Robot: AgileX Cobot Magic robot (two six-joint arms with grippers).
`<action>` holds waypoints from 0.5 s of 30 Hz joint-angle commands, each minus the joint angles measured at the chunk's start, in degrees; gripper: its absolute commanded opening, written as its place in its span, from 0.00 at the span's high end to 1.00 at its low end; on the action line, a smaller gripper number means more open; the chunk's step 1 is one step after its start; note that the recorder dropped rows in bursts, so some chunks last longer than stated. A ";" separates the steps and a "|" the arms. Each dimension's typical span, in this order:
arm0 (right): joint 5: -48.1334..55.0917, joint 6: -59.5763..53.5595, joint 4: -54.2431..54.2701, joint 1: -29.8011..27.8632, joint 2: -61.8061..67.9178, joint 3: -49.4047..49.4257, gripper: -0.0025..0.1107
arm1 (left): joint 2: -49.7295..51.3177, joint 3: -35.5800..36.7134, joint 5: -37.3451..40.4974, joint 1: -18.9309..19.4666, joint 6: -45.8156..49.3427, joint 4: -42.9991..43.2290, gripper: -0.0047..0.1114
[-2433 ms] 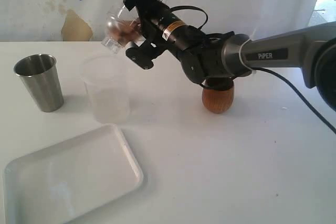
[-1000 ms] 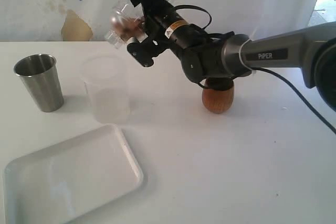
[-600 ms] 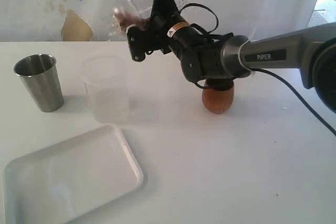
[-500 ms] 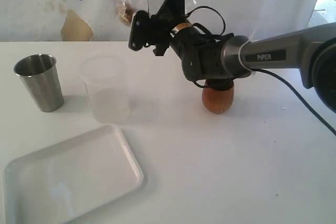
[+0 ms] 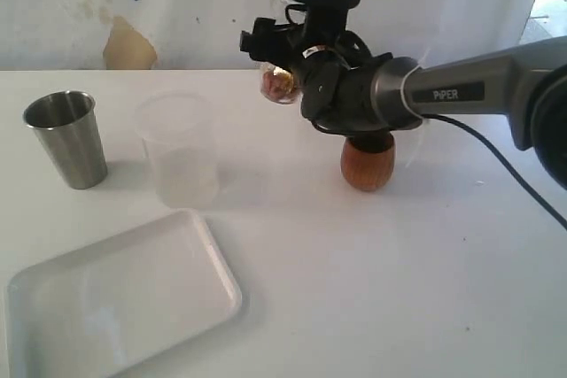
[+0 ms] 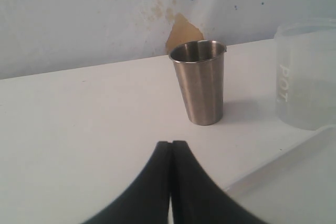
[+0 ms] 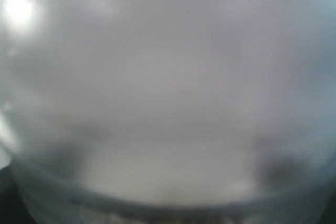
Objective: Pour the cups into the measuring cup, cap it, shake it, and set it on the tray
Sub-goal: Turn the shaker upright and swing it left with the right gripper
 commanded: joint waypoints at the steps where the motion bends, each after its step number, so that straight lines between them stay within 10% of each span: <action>1: -1.26 -6.56 -0.48 0.14 -1.48 -0.57 0.98 | -0.29 0.24 -0.36 -0.01 -0.13 -0.05 0.96; 7: 0.53 -6.68 -0.37 0.26 -4.07 -0.45 0.98 | -0.29 0.24 -0.36 -0.01 -0.13 -0.05 0.96; 15: 28.72 -12.99 -0.37 0.47 -14.37 -0.37 0.98 | -0.29 0.24 -0.36 -0.01 -0.13 -0.05 0.96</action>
